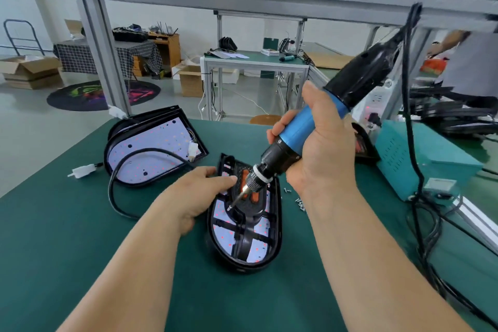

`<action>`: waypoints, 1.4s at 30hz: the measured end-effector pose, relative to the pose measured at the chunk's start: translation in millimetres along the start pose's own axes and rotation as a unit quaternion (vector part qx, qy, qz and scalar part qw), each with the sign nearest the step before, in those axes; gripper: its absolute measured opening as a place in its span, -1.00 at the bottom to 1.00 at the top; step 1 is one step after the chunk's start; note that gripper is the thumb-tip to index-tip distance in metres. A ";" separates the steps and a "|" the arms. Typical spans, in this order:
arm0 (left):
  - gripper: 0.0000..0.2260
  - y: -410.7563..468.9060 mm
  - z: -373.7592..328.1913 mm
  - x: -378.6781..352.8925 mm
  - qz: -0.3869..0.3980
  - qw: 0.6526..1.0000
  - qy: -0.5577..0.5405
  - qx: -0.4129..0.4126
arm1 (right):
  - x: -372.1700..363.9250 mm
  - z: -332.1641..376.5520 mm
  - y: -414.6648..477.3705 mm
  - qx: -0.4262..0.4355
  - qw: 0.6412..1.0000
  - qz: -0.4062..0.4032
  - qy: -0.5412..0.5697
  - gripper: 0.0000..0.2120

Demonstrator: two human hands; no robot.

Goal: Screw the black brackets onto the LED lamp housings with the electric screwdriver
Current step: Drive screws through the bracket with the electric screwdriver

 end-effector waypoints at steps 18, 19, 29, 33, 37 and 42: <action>-0.88 -5.6 -3.3 -5.7 -0.008 0.996 -0.083 -0.014 | -4.7 -10.6 -11.4 -0.019 0.999 0.014 -0.034 -0.80; -0.89 -5.9 -3.3 -5.4 -0.012 0.996 -0.082 -0.013 | -4.8 -10.9 -11.6 -0.017 0.999 0.018 -0.036 -0.80; -0.93 -7.6 -4.8 -6.1 -0.028 0.996 -0.086 -0.016 | -12.0 -14.1 -17.5 0.017 0.996 0.069 -0.052 -0.80; -0.98 -9.4 -4.9 -6.9 -0.028 0.996 -0.081 -0.015 | -13.4 -16.0 -19.3 0.027 0.994 0.083 -0.067 -0.73; -0.96 -7.5 -4.4 -5.4 -0.035 0.996 -0.084 -0.018 | -10.9 -15.7 -18.4 0.024 0.995 0.080 -0.063 -0.76; -0.88 -9.8 -5.3 -5.7 -0.053 0.996 -0.073 -0.016 | -11.8 -16.6 -18.5 0.027 0.994 0.089 -0.061 -0.75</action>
Point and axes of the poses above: each hand's wrist, its own y-axis towards the middle knuckle, its own x-axis out of the back of the hand, z = x × y, the point moved 3 cm from there along y, towards the middle knuckle, and after that the axes turned 13 degrees about x, right-handed, at the moved point
